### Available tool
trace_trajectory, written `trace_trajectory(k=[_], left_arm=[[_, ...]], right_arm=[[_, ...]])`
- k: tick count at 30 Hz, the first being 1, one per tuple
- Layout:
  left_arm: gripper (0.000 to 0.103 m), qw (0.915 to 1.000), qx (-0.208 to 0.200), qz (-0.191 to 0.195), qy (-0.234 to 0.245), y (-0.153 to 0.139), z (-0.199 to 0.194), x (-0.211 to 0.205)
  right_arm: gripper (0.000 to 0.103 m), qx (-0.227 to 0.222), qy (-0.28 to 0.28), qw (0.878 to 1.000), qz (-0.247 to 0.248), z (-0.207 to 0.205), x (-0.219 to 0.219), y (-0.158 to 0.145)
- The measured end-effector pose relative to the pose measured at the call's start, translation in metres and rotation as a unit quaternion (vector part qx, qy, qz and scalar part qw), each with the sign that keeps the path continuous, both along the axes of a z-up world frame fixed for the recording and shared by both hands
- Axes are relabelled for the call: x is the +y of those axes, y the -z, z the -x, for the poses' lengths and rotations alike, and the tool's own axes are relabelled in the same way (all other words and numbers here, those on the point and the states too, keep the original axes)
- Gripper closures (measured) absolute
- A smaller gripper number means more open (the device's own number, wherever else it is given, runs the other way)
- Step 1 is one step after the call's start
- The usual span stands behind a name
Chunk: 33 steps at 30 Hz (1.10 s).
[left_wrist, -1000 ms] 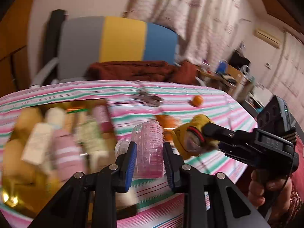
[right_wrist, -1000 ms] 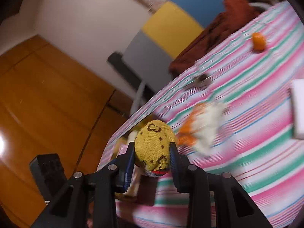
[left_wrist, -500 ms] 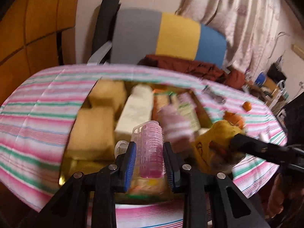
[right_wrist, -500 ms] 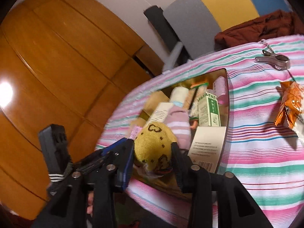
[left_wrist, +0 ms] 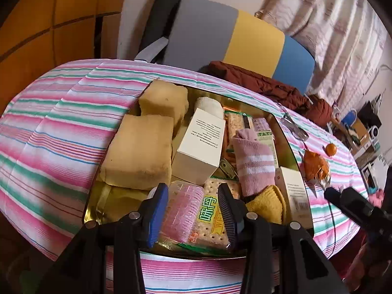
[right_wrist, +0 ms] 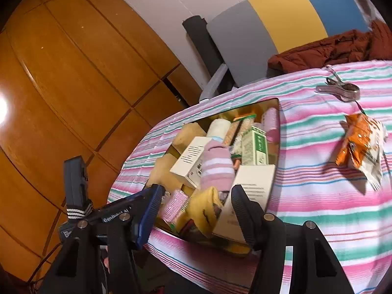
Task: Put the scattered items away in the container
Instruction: 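Lower the roller and sock into the tray and open both tools, then withdraw both tools toward the snack bag and white block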
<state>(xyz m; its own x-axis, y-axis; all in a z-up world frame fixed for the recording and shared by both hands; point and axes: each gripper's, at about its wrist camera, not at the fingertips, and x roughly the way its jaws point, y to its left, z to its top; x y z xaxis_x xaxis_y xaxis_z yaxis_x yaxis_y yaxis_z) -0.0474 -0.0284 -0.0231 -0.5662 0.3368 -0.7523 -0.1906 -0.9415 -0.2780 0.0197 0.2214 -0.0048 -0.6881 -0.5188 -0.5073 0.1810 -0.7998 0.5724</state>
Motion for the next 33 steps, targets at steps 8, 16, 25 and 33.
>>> trace_trajectory(k=[8, 16, 25, 33], left_arm=[[0.061, 0.9997, 0.012, -0.003, 0.019, -0.009, -0.007, 0.026], [0.061, 0.9958, 0.038, 0.013, 0.082, -0.027, -0.023, 0.08], [0.053, 0.9837, 0.067, 0.003, 0.167, -0.048, -0.032, 0.157], [0.047, 0.9672, 0.053, 0.023, 0.247, -0.046, -0.023, 0.244]], right_arm=[[0.042, 0.002, 0.035, 0.999, -0.003, -0.016, 0.027, 0.003], [0.042, 0.003, 0.104, 0.994, -0.02, -0.036, 0.069, 0.005], [0.035, -0.012, 0.305, 0.943, -0.128, -0.066, 0.168, 0.0], [0.026, -0.07, 0.413, 0.898, -0.13, -0.083, 0.253, 0.022]])
